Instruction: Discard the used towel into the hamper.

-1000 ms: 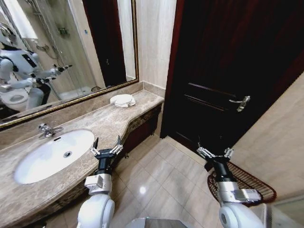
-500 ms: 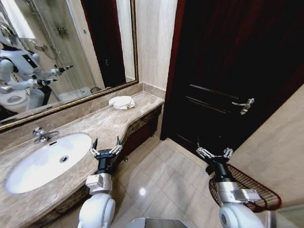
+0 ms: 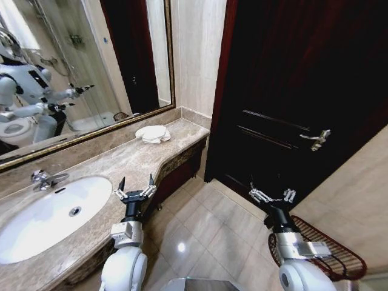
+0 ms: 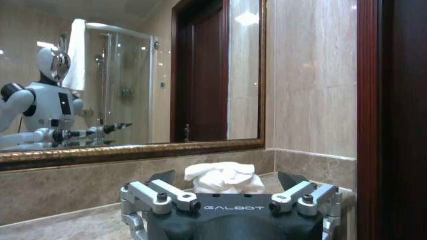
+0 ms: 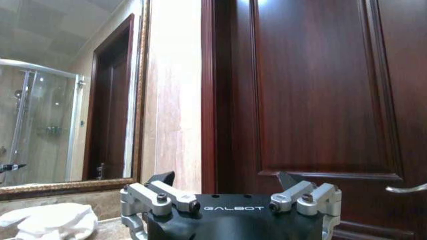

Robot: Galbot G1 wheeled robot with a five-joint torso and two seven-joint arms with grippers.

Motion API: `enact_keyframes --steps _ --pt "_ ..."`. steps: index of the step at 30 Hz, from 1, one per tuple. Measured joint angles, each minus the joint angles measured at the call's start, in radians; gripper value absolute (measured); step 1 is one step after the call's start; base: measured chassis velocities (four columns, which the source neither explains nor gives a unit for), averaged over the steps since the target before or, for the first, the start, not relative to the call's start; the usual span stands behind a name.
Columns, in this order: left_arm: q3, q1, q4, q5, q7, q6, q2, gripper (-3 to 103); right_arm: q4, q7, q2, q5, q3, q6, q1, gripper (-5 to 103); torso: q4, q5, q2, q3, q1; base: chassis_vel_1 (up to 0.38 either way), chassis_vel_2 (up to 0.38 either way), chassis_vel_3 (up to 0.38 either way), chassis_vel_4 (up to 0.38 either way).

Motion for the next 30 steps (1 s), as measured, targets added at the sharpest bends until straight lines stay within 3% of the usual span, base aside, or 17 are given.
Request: enact_keyframes --steps 20,25,27,30 --pt "-0.006 -0.013 0.006 -0.007 -0.026 0.026 0.000 100 -0.006 -0.005 0.001 -0.003 -0.006 0.001 0.000 100 0.0000 -0.0003 0.000 0.000 0.001 -0.201 0.201 0.211 -0.209" --pt "-0.011 -0.032 0.020 -0.014 -0.088 0.036 0.000 100 -0.020 0.011 0.001 -0.014 -0.013 0.018 0.004 100 0.0000 -0.0001 0.000 0.000 0.000 -0.192 0.214 0.212 -0.192" --pt "-0.018 -0.058 0.037 -0.024 -0.133 0.067 0.000 101 -0.032 0.033 -0.006 -0.026 -0.015 0.014 0.005 100 0.0001 0.0000 0.000 0.000 0.001 -0.143 0.135 0.169 -0.142" --pt "-0.037 -0.114 0.065 -0.041 -0.144 0.115 0.000 99 -0.047 0.037 -0.019 -0.029 -0.020 0.011 0.008 100 0.0002 0.0004 0.000 0.000 0.001 -0.115 0.088 0.093 -0.073"
